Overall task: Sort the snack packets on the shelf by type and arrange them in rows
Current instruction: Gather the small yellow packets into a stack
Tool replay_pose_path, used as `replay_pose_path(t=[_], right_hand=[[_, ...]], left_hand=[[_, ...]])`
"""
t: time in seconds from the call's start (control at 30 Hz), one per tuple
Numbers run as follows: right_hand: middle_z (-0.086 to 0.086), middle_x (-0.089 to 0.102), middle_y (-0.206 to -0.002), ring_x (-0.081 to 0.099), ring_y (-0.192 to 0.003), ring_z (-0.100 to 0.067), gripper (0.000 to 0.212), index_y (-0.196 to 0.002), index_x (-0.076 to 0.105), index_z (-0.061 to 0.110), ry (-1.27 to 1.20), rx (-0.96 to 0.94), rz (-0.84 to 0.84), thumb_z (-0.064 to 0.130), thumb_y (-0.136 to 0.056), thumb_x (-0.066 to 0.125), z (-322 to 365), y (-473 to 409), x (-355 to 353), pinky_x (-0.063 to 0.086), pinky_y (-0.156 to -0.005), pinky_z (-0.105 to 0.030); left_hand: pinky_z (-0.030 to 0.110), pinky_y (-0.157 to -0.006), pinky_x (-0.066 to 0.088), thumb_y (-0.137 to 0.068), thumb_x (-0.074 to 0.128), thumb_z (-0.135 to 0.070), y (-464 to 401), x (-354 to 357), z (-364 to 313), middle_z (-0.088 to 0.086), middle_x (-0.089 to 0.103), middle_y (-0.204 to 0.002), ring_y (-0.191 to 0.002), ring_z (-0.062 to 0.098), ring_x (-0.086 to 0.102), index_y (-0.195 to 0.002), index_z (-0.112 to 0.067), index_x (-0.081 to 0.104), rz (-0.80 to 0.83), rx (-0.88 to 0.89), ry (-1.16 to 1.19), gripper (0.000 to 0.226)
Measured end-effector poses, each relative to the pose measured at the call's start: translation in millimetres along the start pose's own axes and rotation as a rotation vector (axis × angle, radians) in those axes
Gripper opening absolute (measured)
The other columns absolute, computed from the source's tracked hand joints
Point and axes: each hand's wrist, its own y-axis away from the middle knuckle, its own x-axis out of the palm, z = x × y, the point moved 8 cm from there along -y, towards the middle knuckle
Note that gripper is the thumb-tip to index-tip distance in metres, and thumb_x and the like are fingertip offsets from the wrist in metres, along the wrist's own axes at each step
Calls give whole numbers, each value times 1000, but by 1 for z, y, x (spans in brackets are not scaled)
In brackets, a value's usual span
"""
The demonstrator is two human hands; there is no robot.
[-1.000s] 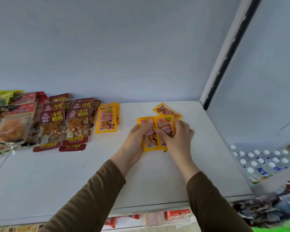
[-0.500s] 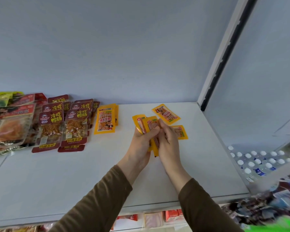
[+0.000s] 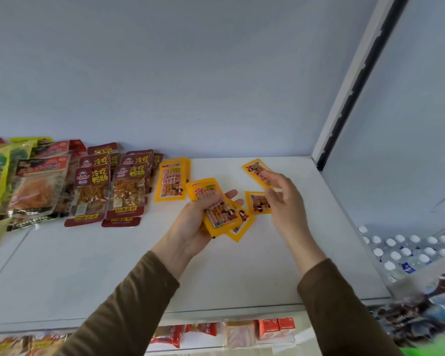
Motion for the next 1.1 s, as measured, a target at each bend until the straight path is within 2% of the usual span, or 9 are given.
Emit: replay_pose_path(t=[0.13,0.33,0.5,0.57,0.67,0.77,0.83,0.9,1.1], right_hand=[[-3,45,-154,36,-140,-29,51,-151,45,22,660,99,332,26,-101,58,-32,-10,12,37,-110,-44],[-7,55,-131,45,-124,-32,66,-137,50,22,912,179,312,59,-86,67,-37,-15,3,38,-98,-44],[-7,58,-118,48,-118,-31,54,-122,56,16,780,257,415,53,-86,71,-41,-18,9,37,-83,-36],[-3,62,-108,58,-110,-30,41,-118,56,15,506,258,348,40,-90,72,-37,-21,10,42,-79,-35],[2,63,-97,64,-97,-28,34,-117,53,14,218,235,149,32,-94,70,-25,-45,3,45,-75,-36],[-7,65,-115,59,-105,-30,36,-129,52,13,314,209,53,27,-98,63,-24,-74,3,46,-71,-35],[-14,55,-133,47,-122,-35,43,-139,50,13,563,238,67,27,-100,59,-37,-86,7,45,-93,-40],[-15,46,-142,37,-131,-37,49,-145,47,16,741,277,100,33,-100,57,-49,-91,11,38,-103,-44],[-14,59,-135,50,-127,-36,49,-136,50,11,633,406,236,31,-95,67,-60,-104,25,42,-98,-38]], left_hand=[[51,-77,64,-101,58,-7,4,-9,-1,19,73,-121,-103,37,75,-135,-8,55,-62,-10,51,35],[45,-69,65,-97,68,-17,2,-16,0,17,78,-104,-84,30,78,-117,-7,66,-187,-25,21,22],[49,-66,65,-95,60,0,-1,-13,-2,26,74,-107,-87,39,75,-127,1,58,-193,-103,-15,33],[48,-63,65,-94,58,3,-3,-15,-2,26,73,-114,-90,39,75,-128,0,59,-201,-122,-45,33],[41,-55,63,-95,62,4,-9,-17,-5,22,78,-100,-80,33,78,-117,-5,65,-205,-113,-99,25],[39,-54,62,-94,65,3,-15,-15,-8,17,79,-93,-77,30,79,-110,-5,68,-201,-80,-127,18],[42,-60,64,-93,67,2,-20,-13,-11,17,79,-98,-82,30,79,-110,-6,69,-185,-49,-138,18],[45,-66,65,-93,67,2,-24,-12,-15,18,78,-104,-89,31,78,-110,-6,71,-165,-15,-161,19],[53,-91,59,-91,73,-3,-33,-18,-31,11,78,-110,-101,31,76,-124,-13,68,-209,69,-291,35]])
